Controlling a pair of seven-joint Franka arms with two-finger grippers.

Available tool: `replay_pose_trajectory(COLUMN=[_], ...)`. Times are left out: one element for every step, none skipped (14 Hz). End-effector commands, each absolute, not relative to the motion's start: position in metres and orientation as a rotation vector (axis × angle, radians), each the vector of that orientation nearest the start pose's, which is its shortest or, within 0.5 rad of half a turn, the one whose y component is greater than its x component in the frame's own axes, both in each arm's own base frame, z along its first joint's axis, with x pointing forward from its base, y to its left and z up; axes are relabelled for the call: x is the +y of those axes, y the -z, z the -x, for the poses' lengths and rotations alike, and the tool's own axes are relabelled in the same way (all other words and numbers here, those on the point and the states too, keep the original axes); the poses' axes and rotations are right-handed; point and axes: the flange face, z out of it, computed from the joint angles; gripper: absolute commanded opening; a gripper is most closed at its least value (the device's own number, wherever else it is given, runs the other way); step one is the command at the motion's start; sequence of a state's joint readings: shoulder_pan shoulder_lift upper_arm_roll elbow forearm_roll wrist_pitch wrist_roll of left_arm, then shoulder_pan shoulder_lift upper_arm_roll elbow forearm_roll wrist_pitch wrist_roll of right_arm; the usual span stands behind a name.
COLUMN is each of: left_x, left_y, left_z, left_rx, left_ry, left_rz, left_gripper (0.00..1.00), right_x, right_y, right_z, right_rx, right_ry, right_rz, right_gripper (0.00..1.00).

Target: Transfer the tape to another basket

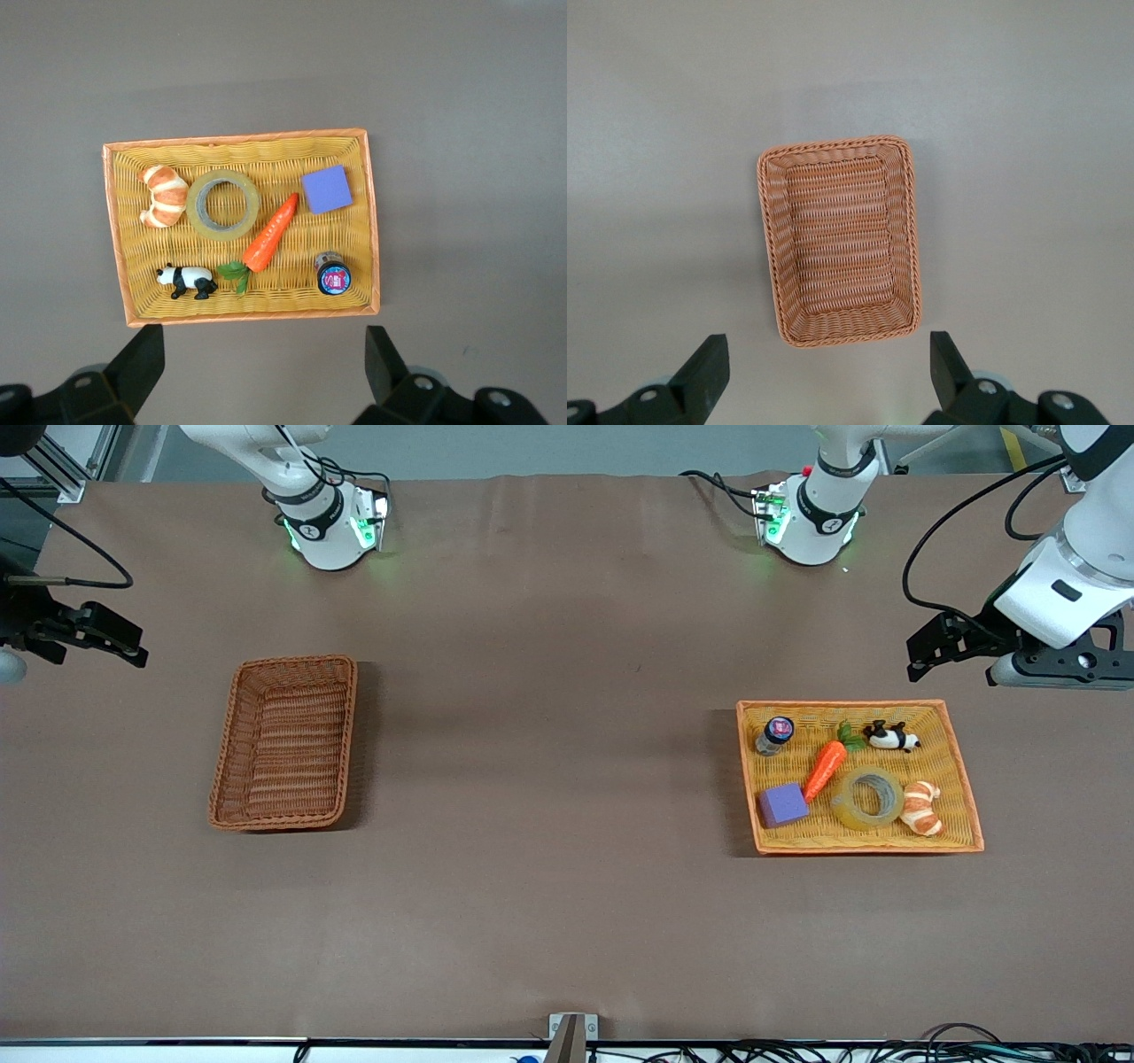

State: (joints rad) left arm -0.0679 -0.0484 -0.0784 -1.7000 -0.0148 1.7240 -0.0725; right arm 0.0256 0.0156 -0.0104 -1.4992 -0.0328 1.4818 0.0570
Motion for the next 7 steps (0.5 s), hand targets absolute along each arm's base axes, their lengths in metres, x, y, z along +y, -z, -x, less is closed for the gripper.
replay_pose_trajectory(left_x=[-0.082,-0.082,-0.082,-0.081,-0.081,-0.079,-0.076], left_y=[-0.608,-0.607,-0.606,-0.604,-0.600,-0.590,-0.574], left_z=[-0.549,-0.549,-0.549,-0.550,-0.552,-0.556,-0.564], left_rx=[0.124,0.124,0.126,0.123,0.120,0.113,0.093], left_ry=[0.111,0.111,0.107,0.104,0.092,0.063,0.027], left_rz=[3.175,3.175,3.175,3.175,3.177,3.177,3.172], left_gripper=[1.00,1.00,1.00,1.00,1.00,1.00,1.00], right_x=[0.003,0.003,0.003,0.003,0.003,0.003,0.003], right_y=[-0.642,-0.642,-0.642,-0.642,-0.642,-0.642,-0.642], right_z=[-0.549,-0.549,-0.549,-0.549,-0.549,-0.549,-0.549], right_rx=[0.065,0.065,0.065,0.062,0.065,0.065,0.065], right_ry=[-0.048,-0.048,-0.048,-0.048,-0.048,-0.048,-0.048], right_rz=[3.157,3.157,3.157,3.157,3.157,3.157,3.157], right_gripper=[1.00,1.00,1.00,1.00,1.00,1.00,1.00])
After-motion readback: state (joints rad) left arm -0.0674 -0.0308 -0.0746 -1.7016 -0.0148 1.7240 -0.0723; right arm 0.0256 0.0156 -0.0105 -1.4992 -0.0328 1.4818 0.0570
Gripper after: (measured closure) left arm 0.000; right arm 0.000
